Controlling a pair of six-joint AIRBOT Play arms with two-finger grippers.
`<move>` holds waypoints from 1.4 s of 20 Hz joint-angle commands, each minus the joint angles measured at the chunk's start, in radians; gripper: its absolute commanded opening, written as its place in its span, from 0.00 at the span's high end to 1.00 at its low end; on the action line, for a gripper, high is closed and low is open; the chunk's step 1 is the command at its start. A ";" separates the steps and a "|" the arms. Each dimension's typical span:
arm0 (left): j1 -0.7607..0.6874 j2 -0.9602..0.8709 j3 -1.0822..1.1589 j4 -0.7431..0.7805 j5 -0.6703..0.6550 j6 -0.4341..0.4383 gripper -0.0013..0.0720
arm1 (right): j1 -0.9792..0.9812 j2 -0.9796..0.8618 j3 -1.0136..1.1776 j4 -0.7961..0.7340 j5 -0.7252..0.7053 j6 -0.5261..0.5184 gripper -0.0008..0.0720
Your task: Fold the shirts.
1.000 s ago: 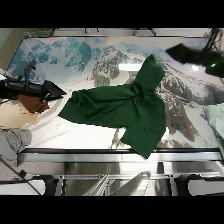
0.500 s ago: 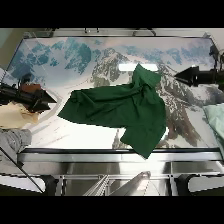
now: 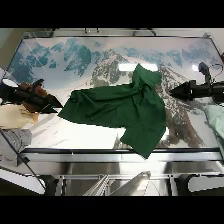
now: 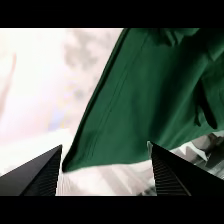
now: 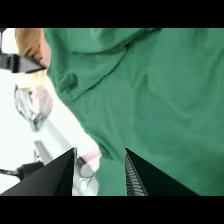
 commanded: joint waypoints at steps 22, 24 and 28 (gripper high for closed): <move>-0.057 -0.111 0.092 0.000 -0.227 0.071 0.95 | -0.105 0.174 -0.509 -0.312 -0.313 0.121 0.46; -0.057 -0.111 0.092 0.000 -0.227 0.071 0.95 | -0.102 0.173 -0.528 -0.311 -0.316 0.105 0.46; -0.057 -0.111 0.092 0.000 -0.228 0.070 0.95 | -0.098 0.172 -0.566 -0.311 -0.331 0.103 0.46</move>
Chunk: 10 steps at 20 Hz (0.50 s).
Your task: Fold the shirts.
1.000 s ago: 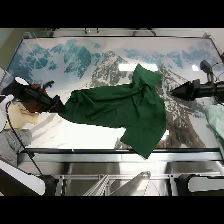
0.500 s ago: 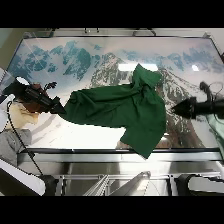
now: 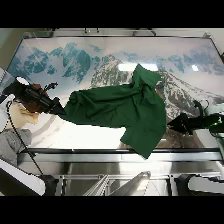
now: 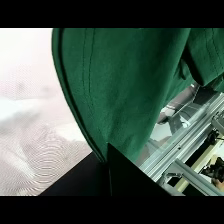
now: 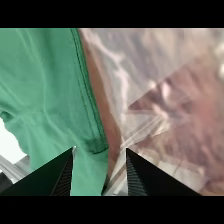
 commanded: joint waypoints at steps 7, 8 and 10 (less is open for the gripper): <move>-0.001 0.000 0.001 0.000 -0.005 0.000 0.95 | 0.160 -0.019 -0.049 0.035 -0.098 -0.009 0.46; -0.001 0.000 0.001 0.000 -0.004 0.000 0.95 | 0.170 -0.019 -0.049 0.044 -0.102 -0.014 0.46; -0.001 0.000 0.001 0.000 -0.005 0.001 0.95 | 0.172 -0.019 -0.049 0.046 -0.101 -0.014 0.46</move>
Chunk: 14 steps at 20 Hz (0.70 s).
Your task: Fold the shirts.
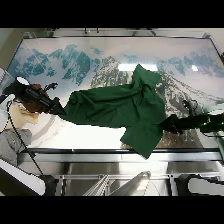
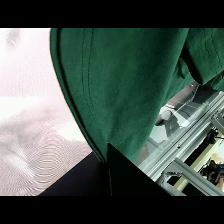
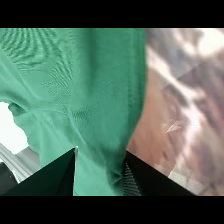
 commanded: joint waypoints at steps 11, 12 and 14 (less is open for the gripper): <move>0.024 0.185 0.000 -0.583 -0.189 0.142 0.96 | 0.024 0.209 0.147 0.270 0.311 -0.080 0.96; 0.026 0.258 0.001 -0.698 -0.187 0.149 0.96 | 0.017 0.288 0.225 0.364 0.335 -0.080 0.96; 0.047 0.425 0.002 -1.003 -0.185 0.154 0.96 | -0.020 0.440 0.407 0.562 0.343 -0.109 0.96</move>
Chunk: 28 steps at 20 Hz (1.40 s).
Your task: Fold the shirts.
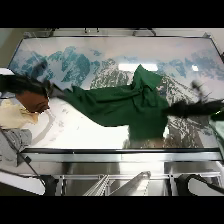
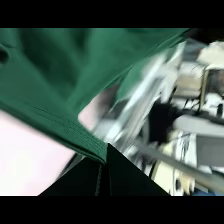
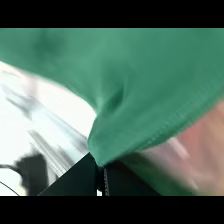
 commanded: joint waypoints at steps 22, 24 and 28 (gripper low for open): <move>0.520 0.696 0.001 -0.796 0.075 -0.185 0.96 | -0.304 0.566 0.661 0.144 -0.397 -0.072 0.96; 0.473 0.678 0.000 -0.616 0.053 -0.186 0.96 | -0.304 0.545 0.613 0.105 -0.264 -0.020 0.96; 0.349 0.797 -0.086 -0.393 0.056 -0.132 0.96 | -0.304 0.637 0.450 -0.102 -0.228 0.078 0.96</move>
